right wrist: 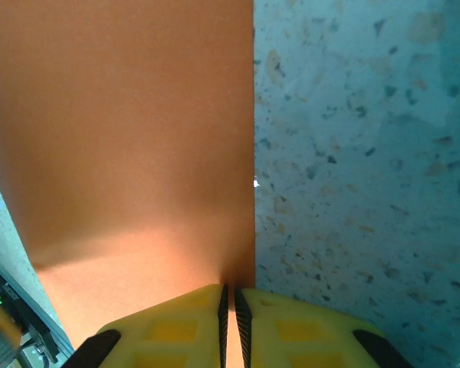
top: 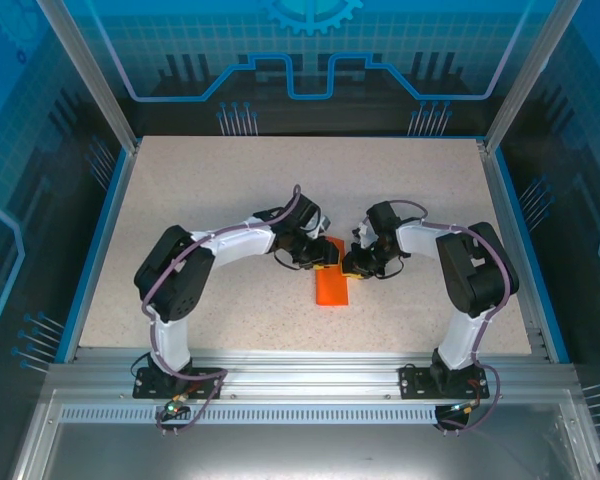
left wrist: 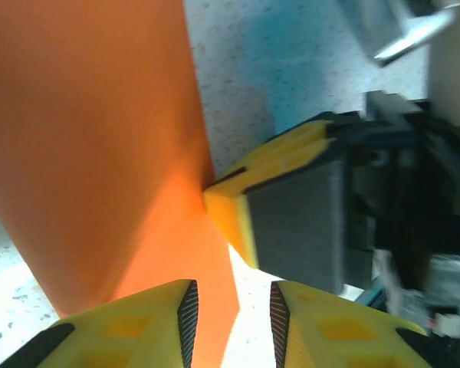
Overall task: Fold a paper plane with a square sheet of paper (fold left side to right side)
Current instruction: First fold the square sheet of paper in half at the center of the table.
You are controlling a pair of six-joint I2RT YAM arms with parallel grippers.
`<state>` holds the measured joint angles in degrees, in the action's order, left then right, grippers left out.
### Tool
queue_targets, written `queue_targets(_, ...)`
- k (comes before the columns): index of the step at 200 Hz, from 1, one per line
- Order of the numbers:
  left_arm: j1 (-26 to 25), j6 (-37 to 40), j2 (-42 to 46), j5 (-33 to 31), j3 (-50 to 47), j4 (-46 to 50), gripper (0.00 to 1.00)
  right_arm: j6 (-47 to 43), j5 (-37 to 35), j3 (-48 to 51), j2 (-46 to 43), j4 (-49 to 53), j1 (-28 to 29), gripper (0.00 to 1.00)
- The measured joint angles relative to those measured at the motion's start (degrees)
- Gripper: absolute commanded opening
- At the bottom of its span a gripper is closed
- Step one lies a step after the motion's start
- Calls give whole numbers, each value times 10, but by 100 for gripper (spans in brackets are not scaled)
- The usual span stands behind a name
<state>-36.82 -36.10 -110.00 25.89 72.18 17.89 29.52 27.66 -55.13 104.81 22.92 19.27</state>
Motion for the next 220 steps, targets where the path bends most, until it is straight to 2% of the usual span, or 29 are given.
queue_targets(106, 9, 20, -31, -32, -34, 6, 33, 0, -7, -4, 1, 7, 2, 15)
queue_targets(180, 18, 21, -22, -9, -59, -30, 40, 0, -16, -9, 4, 14, 6, 15)
queue_targets(220, 40, 21, 6, -10, -91, -30, 42, 0, -17, -12, 6, 19, 6, 15)
